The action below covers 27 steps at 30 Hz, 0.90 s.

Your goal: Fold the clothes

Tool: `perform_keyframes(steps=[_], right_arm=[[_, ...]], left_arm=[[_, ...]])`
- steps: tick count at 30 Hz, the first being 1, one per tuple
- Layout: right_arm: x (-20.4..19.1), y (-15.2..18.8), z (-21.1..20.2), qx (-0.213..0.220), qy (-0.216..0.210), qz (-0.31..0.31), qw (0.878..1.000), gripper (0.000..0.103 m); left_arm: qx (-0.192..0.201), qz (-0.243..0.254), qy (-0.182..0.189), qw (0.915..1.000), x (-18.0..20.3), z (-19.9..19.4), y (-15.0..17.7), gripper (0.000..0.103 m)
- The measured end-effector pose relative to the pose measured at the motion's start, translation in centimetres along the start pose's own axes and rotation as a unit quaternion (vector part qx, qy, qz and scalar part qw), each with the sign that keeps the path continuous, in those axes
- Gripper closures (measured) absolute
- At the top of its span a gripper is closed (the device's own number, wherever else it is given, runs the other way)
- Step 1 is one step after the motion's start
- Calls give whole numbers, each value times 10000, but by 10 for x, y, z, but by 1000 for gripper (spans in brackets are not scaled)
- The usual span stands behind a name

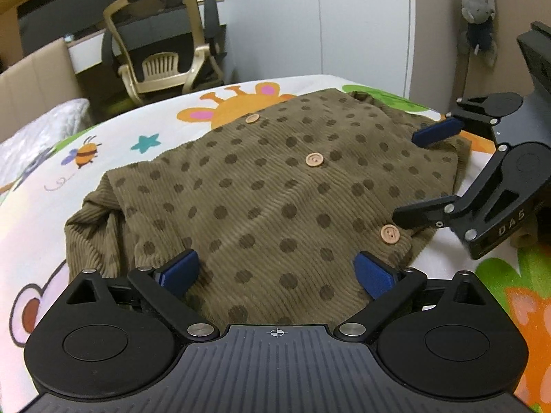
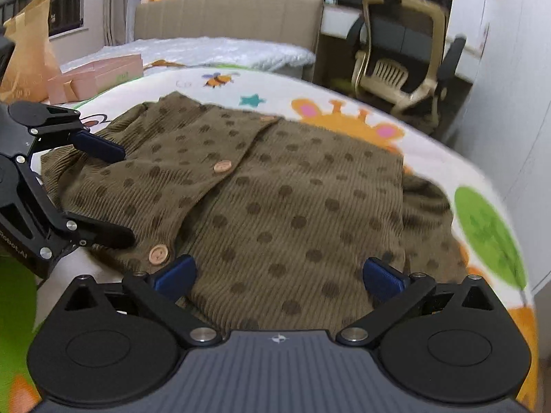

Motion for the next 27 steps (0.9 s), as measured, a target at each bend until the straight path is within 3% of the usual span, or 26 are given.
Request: perform_keyframes(steps=[9, 14, 19, 24, 27], right_arm=[[-11, 12, -12, 18, -172, -196, 9997, 0], [-5, -5, -33, 434, -118, -92, 9989, 0], [36, -1, -57, 714, 172, 865, 9935, 0], [81, 37, -73, 750, 684, 1887, 9768, 0], [92, 54, -72, 703, 662, 2260, 9693, 13]], left_arm=[[-8, -93, -11, 10000, 0, -4, 5, 2], [-28, -242, 185, 9995, -4, -13, 6, 1], [176, -1184, 340, 9922, -52, -28, -8, 1], [-93, -1916, -598, 9796, -120, 3, -2, 2], [-314, -2131, -798, 9733, -138, 23, 11, 3]])
Point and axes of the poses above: each gripper's, at about its wrist camera, not at the fingertips, and z roughly the way its jaws point, x to its right, y to its underside, the point moved 10 cm from there along z, roughly the way its jaws point, and after that the axes turned 15 degrees about -y, right-handed, at the moved point
